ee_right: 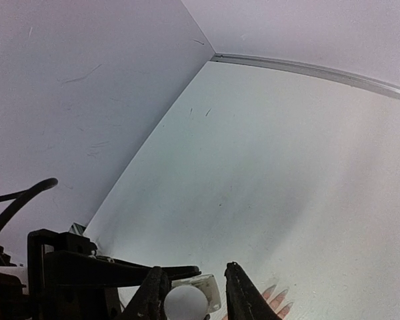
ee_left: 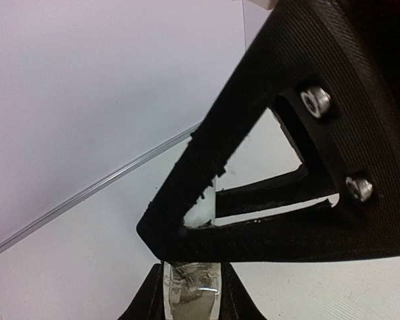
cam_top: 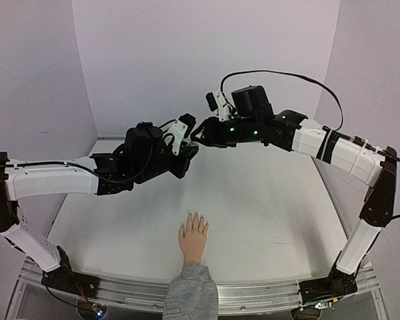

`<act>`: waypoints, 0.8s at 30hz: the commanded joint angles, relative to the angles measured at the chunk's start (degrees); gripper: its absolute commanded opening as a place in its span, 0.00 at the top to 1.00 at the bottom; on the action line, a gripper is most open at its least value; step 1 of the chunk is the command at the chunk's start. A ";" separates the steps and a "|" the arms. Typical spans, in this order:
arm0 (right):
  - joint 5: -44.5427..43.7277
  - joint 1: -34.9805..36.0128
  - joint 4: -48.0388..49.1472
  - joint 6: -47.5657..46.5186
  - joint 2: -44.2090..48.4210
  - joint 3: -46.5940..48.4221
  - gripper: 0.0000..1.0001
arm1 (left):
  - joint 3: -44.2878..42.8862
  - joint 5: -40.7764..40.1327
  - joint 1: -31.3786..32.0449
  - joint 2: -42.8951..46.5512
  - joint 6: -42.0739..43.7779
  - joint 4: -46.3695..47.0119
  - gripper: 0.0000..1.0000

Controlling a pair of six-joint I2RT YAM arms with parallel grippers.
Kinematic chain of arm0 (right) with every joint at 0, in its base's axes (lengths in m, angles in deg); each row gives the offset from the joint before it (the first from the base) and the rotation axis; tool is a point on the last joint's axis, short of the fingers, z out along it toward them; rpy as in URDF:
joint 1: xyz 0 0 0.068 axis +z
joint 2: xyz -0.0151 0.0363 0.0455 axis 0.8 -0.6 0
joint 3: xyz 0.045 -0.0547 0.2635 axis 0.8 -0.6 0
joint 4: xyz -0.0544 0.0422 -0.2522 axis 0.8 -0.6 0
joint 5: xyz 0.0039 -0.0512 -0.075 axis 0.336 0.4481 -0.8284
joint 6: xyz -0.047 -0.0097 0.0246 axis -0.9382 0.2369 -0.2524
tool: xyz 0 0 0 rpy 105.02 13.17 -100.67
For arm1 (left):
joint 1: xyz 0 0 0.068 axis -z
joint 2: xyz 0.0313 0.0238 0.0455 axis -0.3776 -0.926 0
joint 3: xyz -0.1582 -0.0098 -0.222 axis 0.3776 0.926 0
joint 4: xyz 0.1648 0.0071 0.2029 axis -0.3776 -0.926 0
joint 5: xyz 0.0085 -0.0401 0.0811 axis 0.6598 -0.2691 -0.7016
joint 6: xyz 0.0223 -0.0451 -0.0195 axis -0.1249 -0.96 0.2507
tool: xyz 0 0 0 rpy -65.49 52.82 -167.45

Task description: Paint the nails

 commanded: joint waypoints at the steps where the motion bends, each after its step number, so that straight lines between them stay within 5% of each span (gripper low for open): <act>1: 0.22 0.38 1.68 -0.85 -0.29 2.39 0.83 | -2.50 1.06 0.32 1.49 0.45 2.58 1.00; 5: 9.09 -0.31 2.25 -6.85 1.36 0.61 1.00 | -0.58 13.08 -1.24 4.66 -0.91 2.25 1.00; 10: 48.48 -2.53 3.43 -18.19 2.43 -1.30 1.00 | 1.12 53.41 -11.10 8.80 -11.02 3.29 1.00; 12: 56.53 -2.51 3.44 -19.19 2.03 -1.34 1.00 | 0.52 63.72 -12.88 9.09 -12.06 3.30 1.00; 17: 52.63 -2.56 3.43 -17.80 2.91 -2.75 0.98 | 1.33 64.43 -13.84 11.20 -12.50 3.30 1.00; 20: 50.02 -2.49 3.52 -15.92 2.96 -3.02 0.77 | 2.48 58.72 -13.83 12.33 -11.27 3.53 1.00; 24: 38.22 -2.53 2.57 -12.35 4.31 -3.03 0.33 | 3.40 54.32 -13.87 12.21 -8.98 3.59 1.00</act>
